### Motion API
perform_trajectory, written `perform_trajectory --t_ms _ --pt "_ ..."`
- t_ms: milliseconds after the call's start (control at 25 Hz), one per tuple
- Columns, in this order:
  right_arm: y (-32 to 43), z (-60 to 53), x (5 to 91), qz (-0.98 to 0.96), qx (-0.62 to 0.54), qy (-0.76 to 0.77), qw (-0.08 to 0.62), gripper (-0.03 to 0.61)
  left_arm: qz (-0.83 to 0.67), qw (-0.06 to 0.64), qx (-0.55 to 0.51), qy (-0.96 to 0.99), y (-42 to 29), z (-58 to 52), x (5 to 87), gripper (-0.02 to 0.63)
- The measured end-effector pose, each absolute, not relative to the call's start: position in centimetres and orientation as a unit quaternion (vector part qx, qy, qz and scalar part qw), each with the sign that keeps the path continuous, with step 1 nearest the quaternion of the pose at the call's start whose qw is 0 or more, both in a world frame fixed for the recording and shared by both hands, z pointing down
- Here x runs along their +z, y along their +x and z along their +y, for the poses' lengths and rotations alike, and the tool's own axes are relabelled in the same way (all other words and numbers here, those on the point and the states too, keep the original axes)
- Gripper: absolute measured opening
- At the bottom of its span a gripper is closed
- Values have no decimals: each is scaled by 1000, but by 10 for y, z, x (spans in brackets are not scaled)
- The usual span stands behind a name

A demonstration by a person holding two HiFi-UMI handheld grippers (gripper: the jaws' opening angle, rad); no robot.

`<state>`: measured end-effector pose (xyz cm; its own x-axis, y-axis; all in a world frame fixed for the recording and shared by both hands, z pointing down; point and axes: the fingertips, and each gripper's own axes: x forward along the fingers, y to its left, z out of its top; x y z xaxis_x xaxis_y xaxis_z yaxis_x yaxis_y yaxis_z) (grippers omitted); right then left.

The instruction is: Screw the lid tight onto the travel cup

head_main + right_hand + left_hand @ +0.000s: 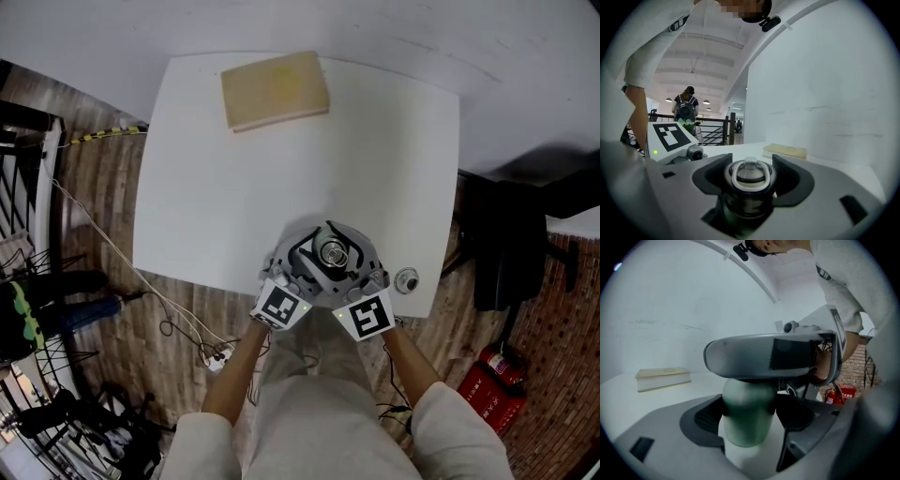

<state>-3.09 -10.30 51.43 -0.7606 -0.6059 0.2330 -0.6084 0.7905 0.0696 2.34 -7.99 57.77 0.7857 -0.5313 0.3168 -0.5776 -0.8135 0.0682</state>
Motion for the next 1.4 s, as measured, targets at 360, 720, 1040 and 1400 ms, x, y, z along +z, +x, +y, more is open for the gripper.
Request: perform_trajectory --t_ms 360,720,1040,1400 --pt "-34 -85 510 -966 2 215 143 291 -294 81 143 942 23 -79 579 351" --pt "-30 -77 510 -978 -14 102 181 271 -294 79 144 942 22 -78 580 351" --pt "-31 -77 512 -979 -3 88 183 259 -294 80 144 941 21 -79 579 351" --pt "-24 -90 513 -950 19 265 165 258 -293 78 146 942 22 -79 579 351"
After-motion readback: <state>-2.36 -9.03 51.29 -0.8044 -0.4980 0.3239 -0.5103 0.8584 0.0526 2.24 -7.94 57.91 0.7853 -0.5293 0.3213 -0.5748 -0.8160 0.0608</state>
